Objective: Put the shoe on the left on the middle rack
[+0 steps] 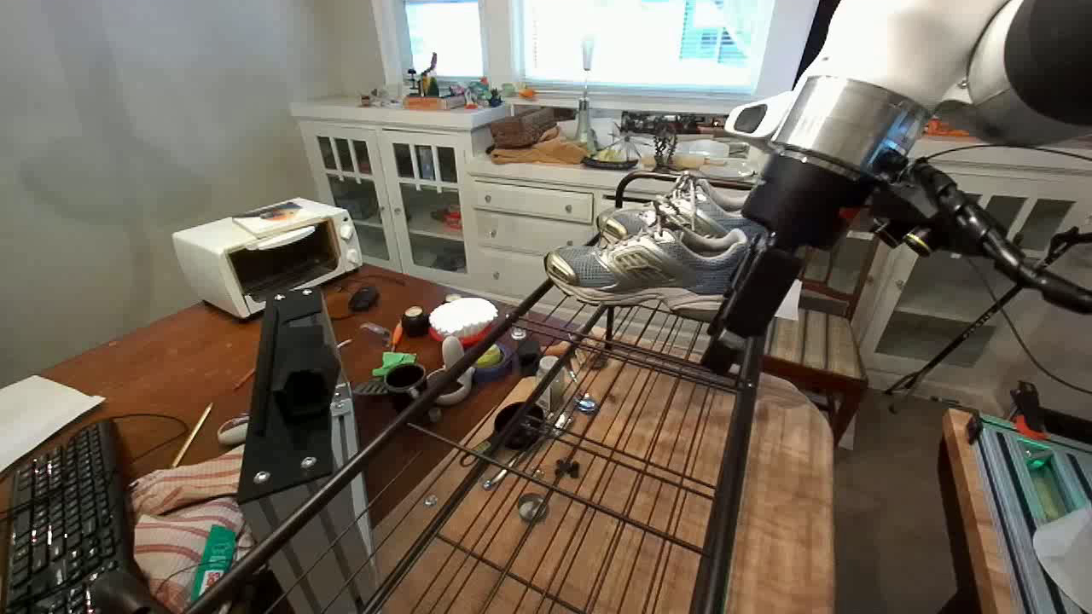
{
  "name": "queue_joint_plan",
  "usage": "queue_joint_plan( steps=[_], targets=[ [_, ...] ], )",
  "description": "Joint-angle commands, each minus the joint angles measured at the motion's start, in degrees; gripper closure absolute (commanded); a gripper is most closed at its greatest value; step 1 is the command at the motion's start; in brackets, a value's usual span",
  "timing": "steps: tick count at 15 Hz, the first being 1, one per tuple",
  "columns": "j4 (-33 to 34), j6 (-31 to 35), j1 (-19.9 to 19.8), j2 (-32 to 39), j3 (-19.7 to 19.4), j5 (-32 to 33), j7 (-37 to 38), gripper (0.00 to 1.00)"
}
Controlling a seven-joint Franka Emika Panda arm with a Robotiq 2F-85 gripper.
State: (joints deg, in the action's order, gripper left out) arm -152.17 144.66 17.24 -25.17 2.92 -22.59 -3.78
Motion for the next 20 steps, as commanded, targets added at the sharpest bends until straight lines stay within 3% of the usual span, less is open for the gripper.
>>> queue_joint_plan(
  steps=[1, 8, 20],
  targets=[
    [0.1, -0.2, -0.4, 0.0, 0.4, -0.2, -0.1, 0.00],
    [0.1, -0.2, -0.4, 0.0, 0.4, -0.2, -0.1, 0.00],
    [-1.7, -2.3, -12.0, -6.2, 3.9, 14.4, 11.6, 0.00]
  ],
)
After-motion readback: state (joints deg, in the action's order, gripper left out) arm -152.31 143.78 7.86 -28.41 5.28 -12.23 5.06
